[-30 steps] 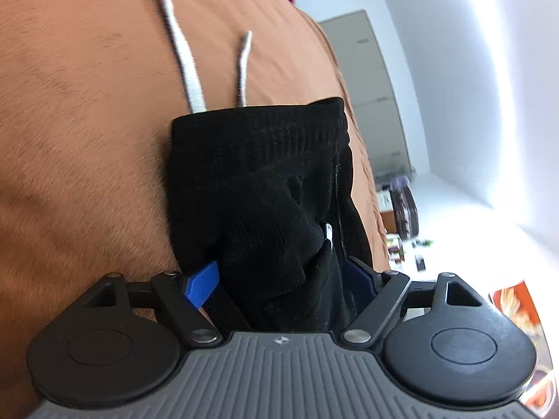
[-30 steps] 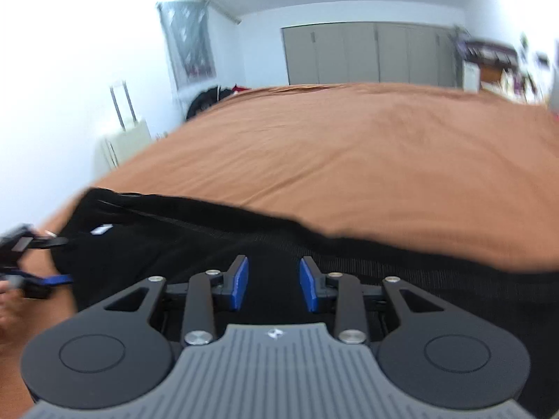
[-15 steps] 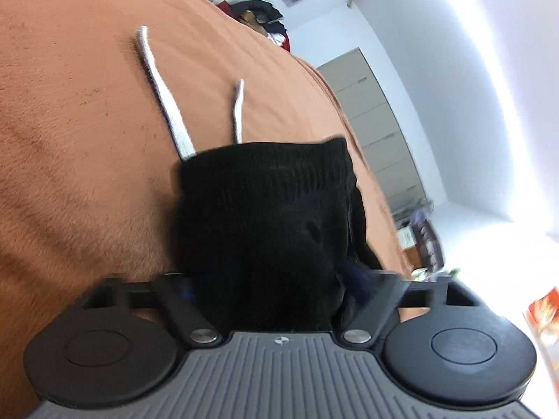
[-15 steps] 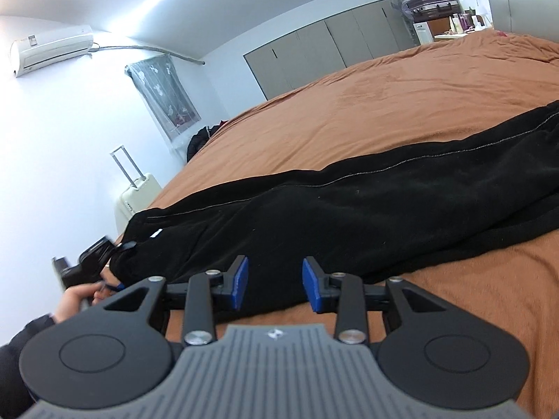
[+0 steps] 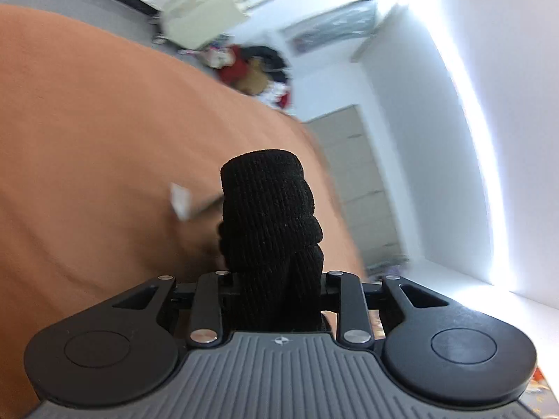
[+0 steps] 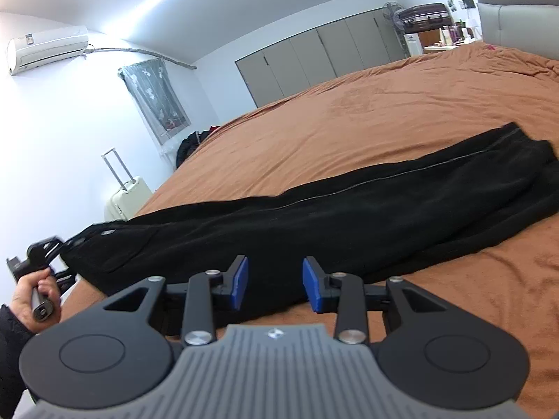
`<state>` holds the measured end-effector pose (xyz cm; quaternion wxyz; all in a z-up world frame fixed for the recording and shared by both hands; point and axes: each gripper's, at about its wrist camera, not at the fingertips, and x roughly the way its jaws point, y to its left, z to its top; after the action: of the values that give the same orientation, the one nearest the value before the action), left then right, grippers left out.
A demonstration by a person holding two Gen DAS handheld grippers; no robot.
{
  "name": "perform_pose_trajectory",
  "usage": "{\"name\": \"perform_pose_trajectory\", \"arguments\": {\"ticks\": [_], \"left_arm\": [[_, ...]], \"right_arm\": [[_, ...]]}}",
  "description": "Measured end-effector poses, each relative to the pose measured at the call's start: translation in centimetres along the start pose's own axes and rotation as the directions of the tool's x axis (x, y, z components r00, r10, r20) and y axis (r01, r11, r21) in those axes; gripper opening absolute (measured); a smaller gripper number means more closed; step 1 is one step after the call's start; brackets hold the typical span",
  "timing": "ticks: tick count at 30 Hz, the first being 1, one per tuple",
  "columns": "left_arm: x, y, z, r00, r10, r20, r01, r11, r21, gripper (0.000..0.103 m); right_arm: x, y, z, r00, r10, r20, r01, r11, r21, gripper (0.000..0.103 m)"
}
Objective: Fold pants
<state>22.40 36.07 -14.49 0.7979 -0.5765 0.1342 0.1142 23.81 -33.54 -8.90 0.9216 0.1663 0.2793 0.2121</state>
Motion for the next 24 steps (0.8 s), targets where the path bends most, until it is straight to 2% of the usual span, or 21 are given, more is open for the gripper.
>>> {"name": "perform_pose_trajectory", "arguments": {"ticks": [2,3,6,8,10,13,15,16,17,18,19,21,22,24], "left_arm": [[2.4,2.3,1.1,0.992,0.089,-0.095,-0.088,0.996,0.018,0.034],[3.1,3.4,1.1,0.984,0.118,-0.131,-0.117,0.993,0.015,0.039],[3.4,5.2,1.2,0.985,0.060,-0.161,-0.059,0.998,0.009,0.045],[3.3,5.1,1.4,0.983,0.064,-0.170,-0.064,0.998,0.003,0.046],[3.6,4.5,1.5,0.981,0.084,-0.172,-0.085,0.996,0.005,0.048],[3.6,3.7,1.5,0.978,0.113,-0.176,-0.111,0.994,0.019,0.051],[3.9,3.9,1.5,0.976,0.124,-0.181,-0.120,0.992,0.033,0.052],[4.1,4.0,1.6,0.975,0.125,-0.185,-0.121,0.992,0.033,0.052],[4.2,4.0,1.7,0.974,0.126,-0.189,-0.122,0.992,0.029,0.052],[4.3,3.8,2.0,0.973,0.126,-0.192,-0.123,0.992,0.028,0.052],[4.4,3.7,2.1,0.973,0.128,-0.193,-0.125,0.992,0.030,0.052],[3.8,3.9,2.1,0.973,0.133,-0.190,-0.128,0.991,0.038,0.053],[3.8,3.9,2.1,0.973,0.136,-0.187,-0.130,0.991,0.043,0.053],[4.1,3.5,2.1,0.972,0.144,-0.184,-0.137,0.989,0.054,0.054]], "right_arm": [[0.5,-0.9,0.0,0.999,-0.043,-0.017,0.043,0.999,0.008,0.032],[0.7,-1.4,0.0,0.997,-0.074,-0.027,0.074,0.997,0.007,0.032],[1.8,-4.4,1.1,0.985,-0.173,-0.027,0.173,0.984,0.028,0.032],[2.8,-7.7,2.6,0.965,-0.262,-0.003,0.261,0.960,0.098,0.032],[3.9,-11.6,4.5,0.936,-0.353,0.017,0.342,0.918,0.202,0.032],[5.9,-17.0,7.4,0.874,-0.485,0.030,0.451,0.834,0.318,0.032],[7.1,-19.8,9.0,0.815,-0.580,0.023,0.532,0.762,0.370,0.032],[7.5,-21.0,9.6,0.789,-0.614,0.023,0.559,0.733,0.388,0.032],[7.9,-22.1,10.3,0.773,-0.634,0.022,0.573,0.712,0.406,0.032],[8.3,-23.0,10.8,0.771,-0.637,0.027,0.569,0.706,0.422,0.032],[8.6,-23.8,11.2,0.779,-0.626,0.032,0.551,0.708,0.441,0.032],[9.7,-25.5,11.8,0.793,-0.609,-0.020,0.544,0.693,0.473,0.035],[10.2,-26.2,11.9,0.789,-0.612,-0.050,0.554,0.674,0.488,0.035],[11.0,-27.2,11.7,0.802,-0.592,-0.076,0.543,0.670,0.506,0.020]]}}
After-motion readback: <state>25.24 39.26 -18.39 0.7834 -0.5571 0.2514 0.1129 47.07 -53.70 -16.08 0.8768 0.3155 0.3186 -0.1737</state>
